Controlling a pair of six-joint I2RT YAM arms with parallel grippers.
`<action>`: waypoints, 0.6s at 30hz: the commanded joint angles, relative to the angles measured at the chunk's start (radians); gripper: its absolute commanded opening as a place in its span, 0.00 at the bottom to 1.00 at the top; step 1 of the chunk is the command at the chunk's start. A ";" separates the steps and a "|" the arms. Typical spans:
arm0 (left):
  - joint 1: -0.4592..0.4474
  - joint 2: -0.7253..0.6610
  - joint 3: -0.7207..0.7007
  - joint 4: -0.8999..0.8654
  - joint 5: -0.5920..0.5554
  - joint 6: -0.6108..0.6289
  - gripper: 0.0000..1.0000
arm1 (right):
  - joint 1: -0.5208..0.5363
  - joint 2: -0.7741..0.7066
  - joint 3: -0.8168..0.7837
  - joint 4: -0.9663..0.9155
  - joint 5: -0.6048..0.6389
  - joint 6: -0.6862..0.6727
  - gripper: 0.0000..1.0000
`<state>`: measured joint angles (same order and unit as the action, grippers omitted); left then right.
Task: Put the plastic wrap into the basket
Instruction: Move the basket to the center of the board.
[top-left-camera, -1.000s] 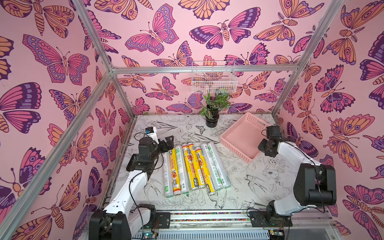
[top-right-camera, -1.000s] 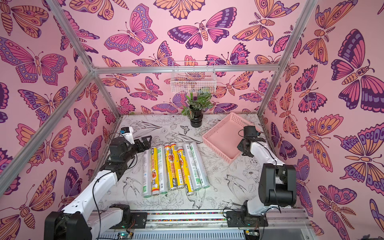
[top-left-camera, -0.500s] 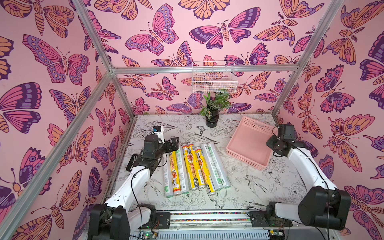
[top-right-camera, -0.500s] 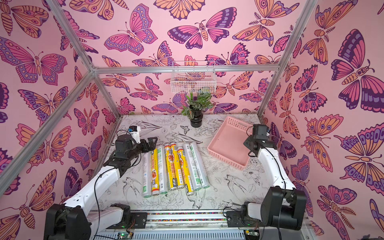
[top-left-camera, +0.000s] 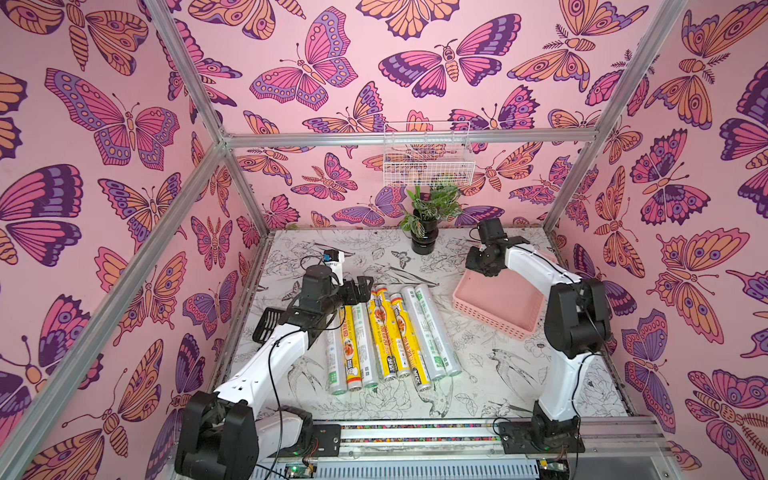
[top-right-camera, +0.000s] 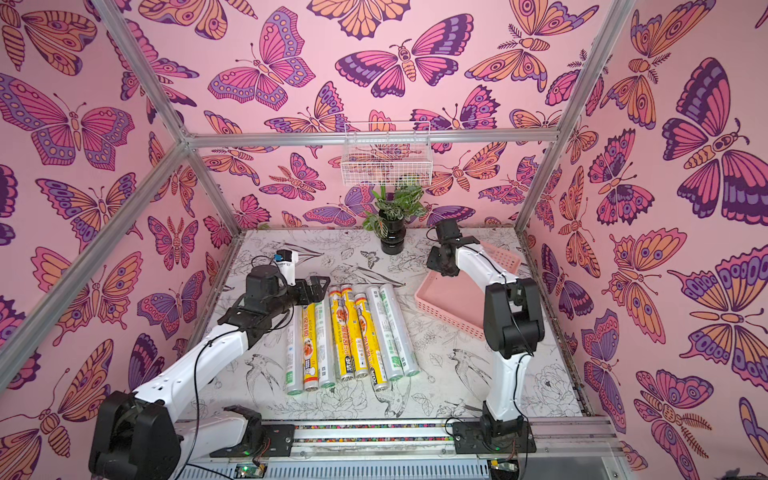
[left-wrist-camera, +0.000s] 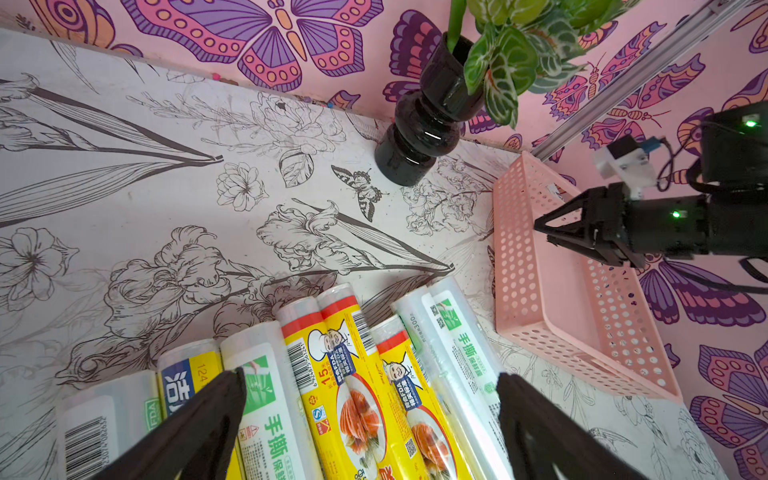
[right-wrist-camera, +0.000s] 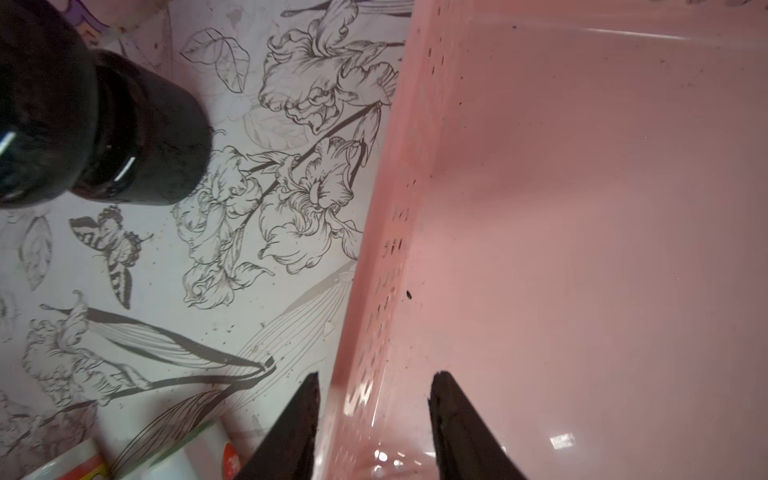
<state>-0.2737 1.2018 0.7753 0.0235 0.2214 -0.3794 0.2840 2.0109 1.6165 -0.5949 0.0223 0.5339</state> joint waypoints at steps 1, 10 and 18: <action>-0.004 -0.001 0.009 -0.024 0.013 -0.003 1.00 | 0.004 0.045 0.072 -0.080 -0.012 -0.049 0.44; -0.004 0.021 0.025 -0.030 0.010 0.009 1.00 | 0.006 -0.026 -0.048 -0.137 0.000 -0.162 0.22; -0.005 0.061 0.042 -0.031 0.025 0.007 1.00 | 0.034 -0.231 -0.324 -0.167 -0.046 -0.310 0.21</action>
<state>-0.2752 1.2476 0.7982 0.0063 0.2218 -0.3786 0.2943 1.8248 1.3540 -0.6888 -0.0040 0.3099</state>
